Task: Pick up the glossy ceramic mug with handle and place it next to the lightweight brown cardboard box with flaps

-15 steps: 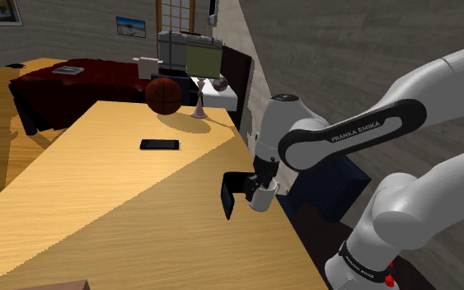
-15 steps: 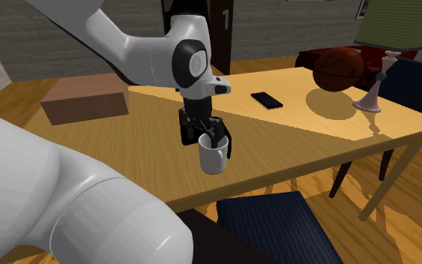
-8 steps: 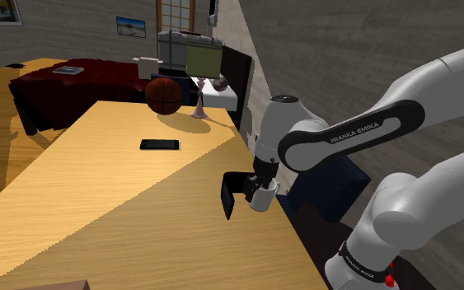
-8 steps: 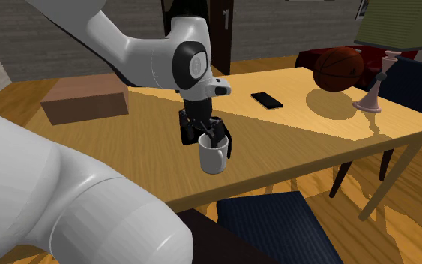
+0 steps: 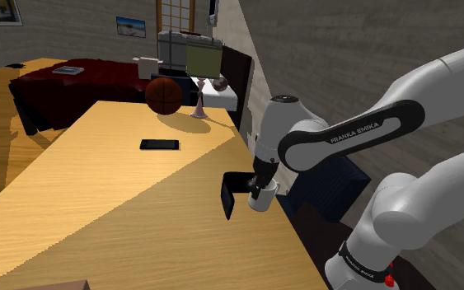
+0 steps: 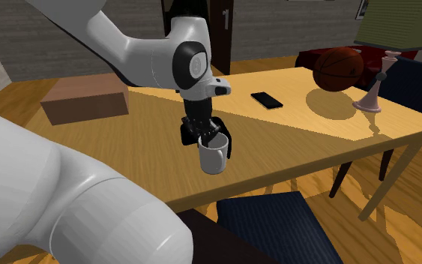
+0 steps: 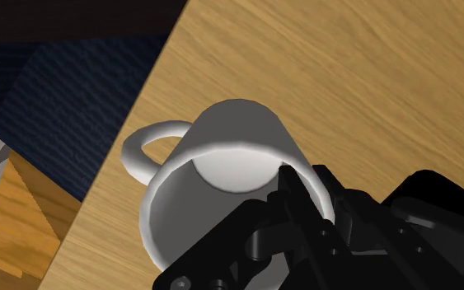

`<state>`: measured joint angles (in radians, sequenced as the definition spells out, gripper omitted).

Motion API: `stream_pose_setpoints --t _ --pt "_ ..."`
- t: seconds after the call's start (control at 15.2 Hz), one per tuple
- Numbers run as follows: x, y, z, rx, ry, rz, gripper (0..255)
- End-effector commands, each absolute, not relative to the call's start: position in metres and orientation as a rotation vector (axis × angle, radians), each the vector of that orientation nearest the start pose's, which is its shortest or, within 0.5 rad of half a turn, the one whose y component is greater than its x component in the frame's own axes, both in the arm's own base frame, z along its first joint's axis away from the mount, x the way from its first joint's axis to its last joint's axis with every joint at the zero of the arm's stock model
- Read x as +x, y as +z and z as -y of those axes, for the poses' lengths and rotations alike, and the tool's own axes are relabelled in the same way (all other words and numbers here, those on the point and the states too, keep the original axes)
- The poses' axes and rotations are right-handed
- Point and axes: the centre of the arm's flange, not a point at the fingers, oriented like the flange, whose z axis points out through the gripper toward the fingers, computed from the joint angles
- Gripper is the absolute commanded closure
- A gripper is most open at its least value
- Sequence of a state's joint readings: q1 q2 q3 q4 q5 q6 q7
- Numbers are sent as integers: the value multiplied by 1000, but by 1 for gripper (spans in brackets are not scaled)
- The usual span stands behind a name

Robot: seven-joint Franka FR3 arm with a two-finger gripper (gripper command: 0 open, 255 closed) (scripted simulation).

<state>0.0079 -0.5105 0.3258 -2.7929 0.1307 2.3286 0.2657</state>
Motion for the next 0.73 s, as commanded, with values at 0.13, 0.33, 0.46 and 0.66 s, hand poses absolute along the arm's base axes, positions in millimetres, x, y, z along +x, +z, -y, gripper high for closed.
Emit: stream_pose_setpoints --t 0.13,0.33,0.46,0.66 --pt "339 355 -108 -3190 -73 -92 255" --pt "339 370 -108 -3190 -73 -92 255" --pt "339 381 -108 -3190 -73 -92 255" --pt "339 397 -108 -3190 -73 -92 255"
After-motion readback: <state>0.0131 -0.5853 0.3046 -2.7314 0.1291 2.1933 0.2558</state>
